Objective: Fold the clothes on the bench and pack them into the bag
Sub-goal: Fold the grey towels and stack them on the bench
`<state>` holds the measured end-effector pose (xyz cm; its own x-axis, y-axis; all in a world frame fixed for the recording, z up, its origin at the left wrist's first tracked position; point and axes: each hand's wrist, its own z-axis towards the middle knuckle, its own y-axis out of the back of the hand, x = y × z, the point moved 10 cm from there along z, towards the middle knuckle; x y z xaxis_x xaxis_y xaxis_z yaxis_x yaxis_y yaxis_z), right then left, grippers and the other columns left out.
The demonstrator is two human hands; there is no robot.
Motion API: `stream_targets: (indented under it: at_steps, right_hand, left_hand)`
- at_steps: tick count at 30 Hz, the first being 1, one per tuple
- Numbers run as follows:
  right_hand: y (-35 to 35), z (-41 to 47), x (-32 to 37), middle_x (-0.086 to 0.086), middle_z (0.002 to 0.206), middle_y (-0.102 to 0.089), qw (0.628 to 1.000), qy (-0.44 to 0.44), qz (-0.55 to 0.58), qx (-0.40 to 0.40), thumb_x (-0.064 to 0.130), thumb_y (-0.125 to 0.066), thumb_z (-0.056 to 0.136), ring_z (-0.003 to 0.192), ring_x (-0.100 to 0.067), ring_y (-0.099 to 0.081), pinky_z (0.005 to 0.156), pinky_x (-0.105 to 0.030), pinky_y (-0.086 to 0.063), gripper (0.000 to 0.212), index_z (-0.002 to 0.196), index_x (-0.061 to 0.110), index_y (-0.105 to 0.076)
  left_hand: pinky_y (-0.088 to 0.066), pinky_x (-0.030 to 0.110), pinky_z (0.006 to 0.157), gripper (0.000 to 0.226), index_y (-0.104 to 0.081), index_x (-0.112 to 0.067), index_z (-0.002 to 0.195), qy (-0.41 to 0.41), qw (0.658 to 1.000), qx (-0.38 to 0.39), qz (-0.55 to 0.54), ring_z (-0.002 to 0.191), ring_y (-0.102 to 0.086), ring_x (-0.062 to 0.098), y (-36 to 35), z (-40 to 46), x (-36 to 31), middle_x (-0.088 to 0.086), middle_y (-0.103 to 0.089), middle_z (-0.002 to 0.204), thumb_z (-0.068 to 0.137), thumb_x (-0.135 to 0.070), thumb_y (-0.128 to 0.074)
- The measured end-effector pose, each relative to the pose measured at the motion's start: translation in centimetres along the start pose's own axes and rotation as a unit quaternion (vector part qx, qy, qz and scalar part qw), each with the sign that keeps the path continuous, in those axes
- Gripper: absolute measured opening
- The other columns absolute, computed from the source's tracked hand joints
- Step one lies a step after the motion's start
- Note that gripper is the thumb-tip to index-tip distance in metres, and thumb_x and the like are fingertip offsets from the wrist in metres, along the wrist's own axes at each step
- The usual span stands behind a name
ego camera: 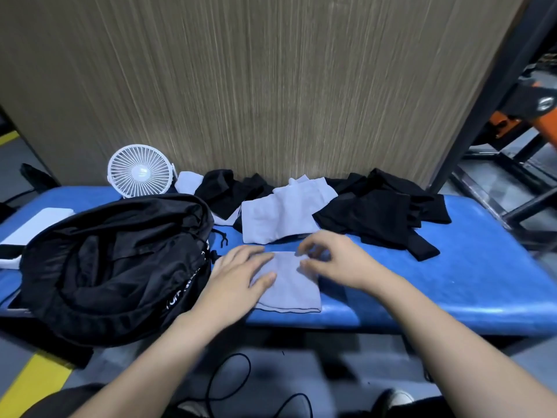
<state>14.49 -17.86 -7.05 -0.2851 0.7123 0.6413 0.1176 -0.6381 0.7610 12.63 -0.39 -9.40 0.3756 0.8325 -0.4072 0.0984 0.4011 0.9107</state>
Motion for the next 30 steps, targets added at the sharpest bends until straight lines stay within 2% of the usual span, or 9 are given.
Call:
stream_targets:
  at_steps: [3,5,10,14,18,21,25,27,30]
  right_hand:
    - [2.9,0.8,-1.3,0.013,0.1,-0.061,0.989,-0.041,-0.082,-0.115,0.031,-0.069,0.087,0.088,-0.011,-0.06,0.078,-0.036,-0.052,0.019,0.105,0.029,-0.062]
    - [3.7,1.3,-1.9,0.01,0.105,-0.055,0.979,-0.054,-0.13,-0.15,0.033,-0.068,0.088,0.092,-0.012,-0.057,0.074,-0.035,-0.05,0.027,0.111,0.027,-0.056]
    - [3.0,2.9,-3.9,0.002,0.11,-0.052,0.97,-0.113,-0.149,-0.155,0.036,-0.07,0.086,0.101,-0.021,-0.055,0.074,-0.04,-0.052,0.04,0.117,0.019,-0.053]
    - [1.9,3.8,-4.5,0.0,0.111,-0.049,0.966,-0.136,-0.179,-0.129,0.041,-0.073,0.081,0.106,-0.022,-0.05,0.074,-0.037,-0.05,0.046,0.117,0.017,-0.056]
    - [2.2,3.7,-4.5,-0.001,0.106,-0.05,0.962,-0.149,-0.17,-0.155,0.037,-0.065,0.088,0.102,-0.023,-0.051,0.07,-0.038,-0.05,0.028,0.106,0.015,-0.061]
    - [2.9,3.3,-4.4,0.0,0.098,-0.051,0.96,-0.151,-0.156,-0.178,0.028,-0.06,0.091,0.094,-0.023,-0.053,0.064,-0.035,-0.045,0.014,0.097,0.015,-0.062]
    - [4.2,2.4,-3.5,0.0,0.09,-0.051,0.958,-0.139,-0.117,-0.221,0.021,-0.054,0.089,0.082,-0.024,-0.052,0.06,-0.036,-0.042,0.007,0.086,0.014,-0.053]
    - [5.0,1.8,-3.1,0.0,0.085,-0.052,0.956,-0.138,-0.078,-0.246,0.021,-0.052,0.088,0.076,-0.024,-0.051,0.056,-0.035,-0.038,0.009,0.083,0.015,-0.047]
    - [6.2,0.6,-3.1,-0.002,0.076,-0.058,0.945,-0.158,0.017,-0.284,0.021,-0.047,0.088,0.071,-0.028,-0.054,0.061,-0.041,-0.044,0.007,0.085,0.017,-0.043]
  left_hand:
    - [-0.036,0.03,0.101,0.041,-0.054,-0.029,0.13,0.022,0.99,-0.128,-0.051,0.122,-0.043,0.014,2.8,1.3,0.6,-0.013,-0.043,0.131,0.092,-0.044,-0.054]
    - [-0.043,0.032,0.096,0.043,-0.05,-0.028,0.132,0.057,0.984,-0.158,-0.062,0.118,-0.046,0.018,3.5,2.0,1.6,-0.007,-0.04,0.13,0.091,-0.027,-0.062]
    - [-0.039,0.034,0.091,0.049,-0.043,-0.036,0.138,0.124,0.984,-0.122,-0.036,0.113,-0.043,0.025,2.6,4.6,3.0,0.002,-0.047,0.122,0.093,-0.025,-0.058]
    - [-0.041,0.033,0.092,0.045,-0.056,-0.032,0.128,0.117,0.984,-0.131,-0.001,0.109,-0.044,0.024,2.3,5.8,3.0,0.0,-0.049,0.113,0.091,-0.008,-0.051]
    - [-0.043,0.033,0.091,0.058,-0.063,-0.021,0.123,0.089,0.987,-0.137,-0.005,0.107,-0.046,0.021,1.7,6.6,2.8,-0.004,-0.045,0.104,0.08,0.014,-0.046]
    - [-0.046,0.033,0.091,0.051,-0.066,-0.017,0.121,0.081,0.986,-0.148,-0.01,0.108,-0.05,0.019,1.7,6.8,2.9,-0.003,-0.049,0.104,0.084,0.014,-0.048]
    - [-0.046,0.029,0.082,0.027,-0.07,-0.015,0.11,0.083,0.981,-0.167,-0.045,0.105,-0.052,0.016,2.3,6.4,2.5,-0.004,-0.05,0.103,0.093,-0.002,-0.053]
    - [-0.049,0.033,0.079,0.02,-0.07,-0.017,0.099,0.071,0.973,-0.208,-0.064,0.103,-0.05,0.016,3.5,5.9,1.9,-0.006,-0.047,0.104,0.093,-0.006,-0.055]
    - [-0.046,0.033,0.082,0.017,-0.064,-0.017,0.094,0.039,0.956,-0.275,-0.096,0.105,-0.049,0.019,6.0,5.5,1.0,-0.007,-0.046,0.111,0.092,-0.004,-0.052]
